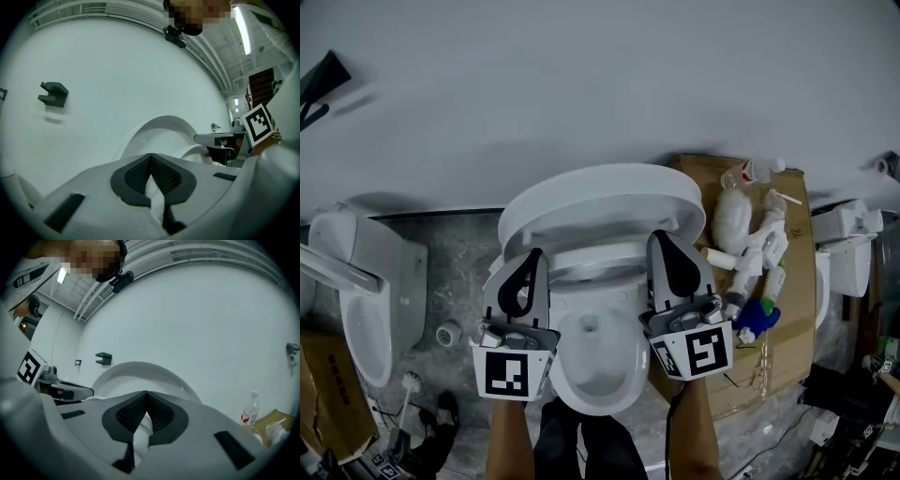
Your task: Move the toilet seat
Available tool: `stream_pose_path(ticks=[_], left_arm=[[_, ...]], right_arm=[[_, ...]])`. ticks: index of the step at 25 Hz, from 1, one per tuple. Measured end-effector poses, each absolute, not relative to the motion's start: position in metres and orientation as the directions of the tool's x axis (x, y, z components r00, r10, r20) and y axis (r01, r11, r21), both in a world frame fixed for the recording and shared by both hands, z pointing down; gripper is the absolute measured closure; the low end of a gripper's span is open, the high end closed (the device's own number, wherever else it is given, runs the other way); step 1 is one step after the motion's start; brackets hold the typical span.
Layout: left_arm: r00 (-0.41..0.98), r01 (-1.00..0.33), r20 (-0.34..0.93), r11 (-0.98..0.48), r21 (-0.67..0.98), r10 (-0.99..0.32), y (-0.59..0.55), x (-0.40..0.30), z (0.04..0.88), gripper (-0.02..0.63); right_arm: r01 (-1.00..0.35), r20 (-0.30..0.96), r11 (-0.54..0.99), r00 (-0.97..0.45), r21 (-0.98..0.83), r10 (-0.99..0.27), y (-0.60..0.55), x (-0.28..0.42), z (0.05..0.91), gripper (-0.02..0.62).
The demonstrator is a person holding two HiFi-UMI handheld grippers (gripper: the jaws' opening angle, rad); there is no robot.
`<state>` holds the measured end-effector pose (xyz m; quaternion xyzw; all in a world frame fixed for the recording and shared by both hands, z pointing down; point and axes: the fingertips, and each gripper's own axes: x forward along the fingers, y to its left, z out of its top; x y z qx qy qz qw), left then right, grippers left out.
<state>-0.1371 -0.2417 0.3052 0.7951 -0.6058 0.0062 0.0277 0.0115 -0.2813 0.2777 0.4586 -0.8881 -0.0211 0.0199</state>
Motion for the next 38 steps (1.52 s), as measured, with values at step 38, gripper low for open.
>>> stream_pose_path(ticks=[38], left_arm=[[0.486, -0.874, 0.044, -0.485, 0.034, -0.873, -0.130, -0.053, 0.298, 0.597]], right_arm=[[-0.803, 0.080, 0.596, -0.593, 0.020, -0.801, -0.130, 0.044, 0.285, 0.583]])
